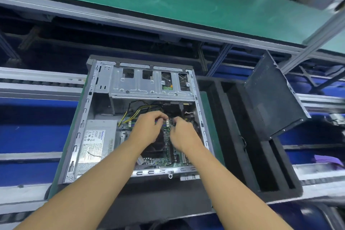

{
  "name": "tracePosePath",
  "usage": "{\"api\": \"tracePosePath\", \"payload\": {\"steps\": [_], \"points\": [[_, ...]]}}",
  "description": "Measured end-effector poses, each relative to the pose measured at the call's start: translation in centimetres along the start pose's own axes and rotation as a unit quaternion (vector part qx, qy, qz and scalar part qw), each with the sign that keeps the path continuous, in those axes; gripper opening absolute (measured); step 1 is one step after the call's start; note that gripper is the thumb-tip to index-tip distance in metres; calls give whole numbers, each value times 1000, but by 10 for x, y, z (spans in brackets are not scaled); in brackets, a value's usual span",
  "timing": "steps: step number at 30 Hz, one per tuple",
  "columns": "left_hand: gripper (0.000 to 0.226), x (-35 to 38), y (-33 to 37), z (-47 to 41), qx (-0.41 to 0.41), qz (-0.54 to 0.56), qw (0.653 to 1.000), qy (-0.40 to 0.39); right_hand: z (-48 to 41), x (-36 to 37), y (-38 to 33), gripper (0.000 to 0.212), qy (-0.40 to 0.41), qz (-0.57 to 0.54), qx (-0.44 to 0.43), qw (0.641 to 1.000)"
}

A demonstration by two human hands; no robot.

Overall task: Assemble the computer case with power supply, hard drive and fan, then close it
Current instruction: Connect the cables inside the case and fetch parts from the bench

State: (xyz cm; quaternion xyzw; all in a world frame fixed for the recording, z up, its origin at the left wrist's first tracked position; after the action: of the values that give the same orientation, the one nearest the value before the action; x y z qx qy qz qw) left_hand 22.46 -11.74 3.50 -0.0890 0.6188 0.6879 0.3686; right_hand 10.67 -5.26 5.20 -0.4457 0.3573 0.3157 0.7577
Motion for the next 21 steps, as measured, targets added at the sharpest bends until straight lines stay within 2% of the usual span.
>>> {"api": "tracePosePath", "payload": {"steps": [2,5,8,15,18,21], "points": [[25,-2,4,2,9,30,999,14,3,-3,-2,30,25,-85,-17,996],[25,-4,14,9,32,37,998,37,10,-7,2,31,35,-196,-40,979],[23,-1,32,12,42,71,995,47,16,-13,4,29,56,-259,-90,960],[24,20,91,11,41,131,989,56,20,-48,28,23,106,-431,-103,890],[24,37,119,10,43,131,989,47,16,-74,51,23,123,-466,-83,872],[25,60,150,7,72,85,993,36,14,-100,83,23,145,-437,-78,884]]}}
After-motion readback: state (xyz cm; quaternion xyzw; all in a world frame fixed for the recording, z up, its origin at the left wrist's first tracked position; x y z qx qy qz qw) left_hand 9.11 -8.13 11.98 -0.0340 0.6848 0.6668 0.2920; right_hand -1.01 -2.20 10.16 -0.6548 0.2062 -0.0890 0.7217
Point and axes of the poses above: each hand's wrist, its own z-axis away from the middle knuckle, its own x-axis out of the palm, y = z × x, the point moved 6 cm from there along -z, towards the middle knuckle, and after that the axes turned 8 degrees about -x, right-handed, at the moved point
